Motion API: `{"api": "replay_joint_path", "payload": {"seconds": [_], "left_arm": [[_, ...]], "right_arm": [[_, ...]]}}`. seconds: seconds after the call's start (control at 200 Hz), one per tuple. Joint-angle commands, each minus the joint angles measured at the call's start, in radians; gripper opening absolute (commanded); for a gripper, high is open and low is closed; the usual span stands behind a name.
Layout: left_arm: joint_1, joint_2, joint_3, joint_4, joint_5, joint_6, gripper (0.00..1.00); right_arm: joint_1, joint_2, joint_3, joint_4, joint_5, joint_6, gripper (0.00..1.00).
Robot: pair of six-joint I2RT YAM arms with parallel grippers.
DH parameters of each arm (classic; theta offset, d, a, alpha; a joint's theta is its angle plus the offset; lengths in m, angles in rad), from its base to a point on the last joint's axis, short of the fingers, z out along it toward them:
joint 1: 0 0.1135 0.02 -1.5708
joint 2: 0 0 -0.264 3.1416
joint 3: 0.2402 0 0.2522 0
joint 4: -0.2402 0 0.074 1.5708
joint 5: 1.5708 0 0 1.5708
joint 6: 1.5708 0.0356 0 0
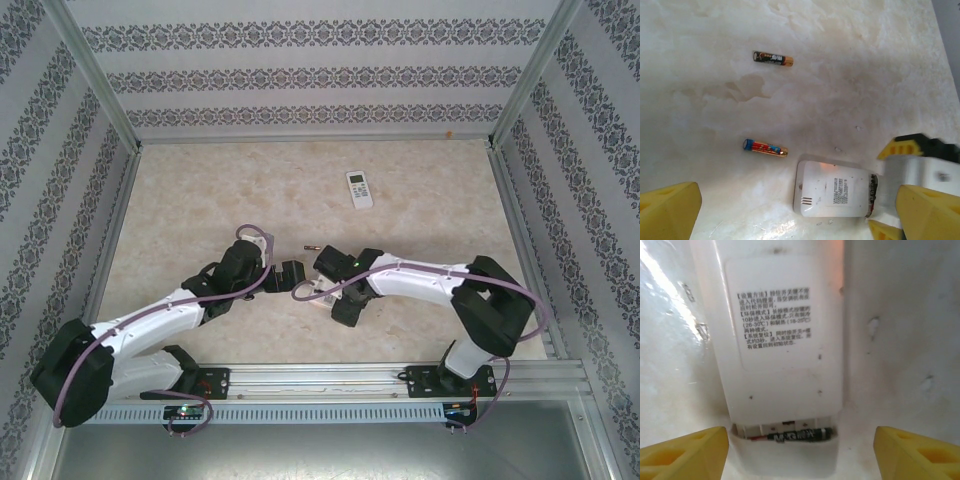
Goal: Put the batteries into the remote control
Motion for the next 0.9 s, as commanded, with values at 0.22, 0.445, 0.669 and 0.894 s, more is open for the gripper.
{"api": "replay_joint_path", "payload": {"seconds": [0.22, 0.445, 0.669, 0.894], "left_arm": [[-0.021, 0.121, 0.102, -0.078, 0.109, 0.08, 0.94], [-0.068, 0.274, 0.209, -0.174, 0.123, 0.127, 0.86], [-0.099, 0.405, 0.299, -0.303, 0.109, 0.167, 0.78], [-0.139, 0.504, 0.374, -0.403, 0.097, 0.205, 0.71]], "right_arm": [[-0.016, -0.373, -0.143, 0.076, 0.09, 0.778, 0.79], [-0.02, -0.556, -0.375, 0.199, 0.057, 1.291, 0.71], [-0.033, -0.506, -0.414, 0.274, 0.047, 1.34, 0.58], [-0.039, -0.405, -0.388, 0.306, 0.031, 1.323, 0.5]]}}
